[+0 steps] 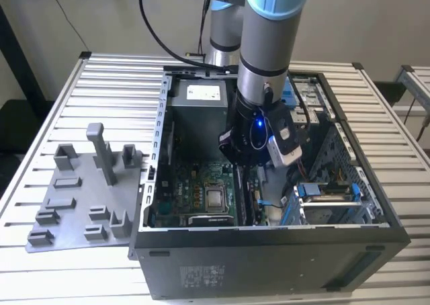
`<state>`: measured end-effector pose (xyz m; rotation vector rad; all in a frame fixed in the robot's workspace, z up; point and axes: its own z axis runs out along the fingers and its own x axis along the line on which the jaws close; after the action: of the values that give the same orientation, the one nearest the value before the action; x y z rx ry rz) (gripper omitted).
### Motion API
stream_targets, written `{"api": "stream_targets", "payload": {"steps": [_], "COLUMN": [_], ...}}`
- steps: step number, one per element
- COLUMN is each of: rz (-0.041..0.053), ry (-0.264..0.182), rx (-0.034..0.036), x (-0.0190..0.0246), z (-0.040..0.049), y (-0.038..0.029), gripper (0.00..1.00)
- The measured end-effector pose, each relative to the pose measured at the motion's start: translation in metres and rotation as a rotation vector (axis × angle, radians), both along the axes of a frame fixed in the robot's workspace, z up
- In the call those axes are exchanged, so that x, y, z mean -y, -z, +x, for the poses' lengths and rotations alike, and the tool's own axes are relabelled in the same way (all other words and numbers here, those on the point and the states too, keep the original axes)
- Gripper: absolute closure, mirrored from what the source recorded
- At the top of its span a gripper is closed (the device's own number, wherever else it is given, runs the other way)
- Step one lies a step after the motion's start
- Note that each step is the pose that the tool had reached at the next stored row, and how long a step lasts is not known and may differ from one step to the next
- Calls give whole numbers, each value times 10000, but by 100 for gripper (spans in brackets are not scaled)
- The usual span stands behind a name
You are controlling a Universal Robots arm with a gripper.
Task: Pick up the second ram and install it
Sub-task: 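Press down the second ram until it locks into place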
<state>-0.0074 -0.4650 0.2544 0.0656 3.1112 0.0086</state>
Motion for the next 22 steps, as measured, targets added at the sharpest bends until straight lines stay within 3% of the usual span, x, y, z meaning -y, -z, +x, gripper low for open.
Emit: {"api": "stream_targets", "payload": {"steps": [6,14,17,19,22], "rz": [-1,7,153,322,370], "ry": [-96,-1187,-1515,-1701,-1807], "rx": [1,0,10,21,24], "x": [0,0,0,0,-1], "z": [0,0,1,0,-1], "y": [0,3,10,16,26], "gripper": [89,89,89,89,89]}}
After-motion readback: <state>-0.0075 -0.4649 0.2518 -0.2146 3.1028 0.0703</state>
